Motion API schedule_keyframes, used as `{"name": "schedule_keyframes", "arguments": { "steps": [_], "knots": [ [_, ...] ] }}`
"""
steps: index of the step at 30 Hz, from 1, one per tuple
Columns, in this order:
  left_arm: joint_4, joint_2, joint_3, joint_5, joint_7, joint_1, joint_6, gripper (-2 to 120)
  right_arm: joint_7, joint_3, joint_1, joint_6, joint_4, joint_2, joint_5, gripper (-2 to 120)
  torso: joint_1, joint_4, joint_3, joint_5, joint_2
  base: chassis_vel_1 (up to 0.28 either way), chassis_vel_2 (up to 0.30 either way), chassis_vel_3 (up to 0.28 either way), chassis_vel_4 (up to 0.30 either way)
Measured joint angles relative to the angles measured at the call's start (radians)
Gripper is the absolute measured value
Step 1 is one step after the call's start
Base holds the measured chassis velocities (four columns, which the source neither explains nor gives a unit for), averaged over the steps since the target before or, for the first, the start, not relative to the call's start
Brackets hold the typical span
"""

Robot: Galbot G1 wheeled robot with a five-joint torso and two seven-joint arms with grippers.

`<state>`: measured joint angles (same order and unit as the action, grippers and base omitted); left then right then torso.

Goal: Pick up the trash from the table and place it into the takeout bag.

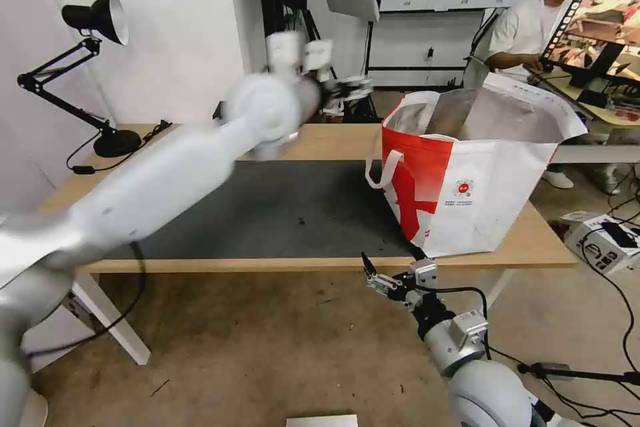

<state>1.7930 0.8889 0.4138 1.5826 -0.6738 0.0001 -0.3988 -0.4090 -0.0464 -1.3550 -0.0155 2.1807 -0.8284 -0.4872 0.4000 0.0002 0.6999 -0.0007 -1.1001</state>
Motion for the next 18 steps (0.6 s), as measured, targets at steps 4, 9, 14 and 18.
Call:
{"name": "schedule_keyframes", "arguments": {
  "steps": [4,9,14,18],
  "knots": [
    [0.058,-0.070,-0.060,-0.045,0.003,0.118,0.008,100,0.000,0.000,0.000,0.000,0.000,0.000,0.000,100,0.000,-0.0001,0.000,0.0002,0.000,0.000,0.000,0.000,0.000],
    [0.104,-0.133,-0.144,-0.078,0.009,0.230,0.012,100,0.000,0.000,0.000,0.000,0.000,0.000,0.000,100,0.000,-0.0004,0.000,0.0006,0.000,0.000,0.000,0.000,0.000],
    [0.166,-0.196,-0.309,-0.146,0.036,0.413,0.015,100,0.000,0.000,0.000,0.000,0.000,0.000,0.000,100,0.000,-0.0006,0.000,0.0005,0.000,0.000,0.000,0.000,0.000],
    [0.218,-0.244,-0.472,-0.219,0.064,0.625,0.026,100,0.000,0.000,0.000,0.000,0.000,0.000,0.000,100,0.000,0.0001,0.000,0.0001,0.000,0.000,0.000,0.000,0.000]
  ]
}}
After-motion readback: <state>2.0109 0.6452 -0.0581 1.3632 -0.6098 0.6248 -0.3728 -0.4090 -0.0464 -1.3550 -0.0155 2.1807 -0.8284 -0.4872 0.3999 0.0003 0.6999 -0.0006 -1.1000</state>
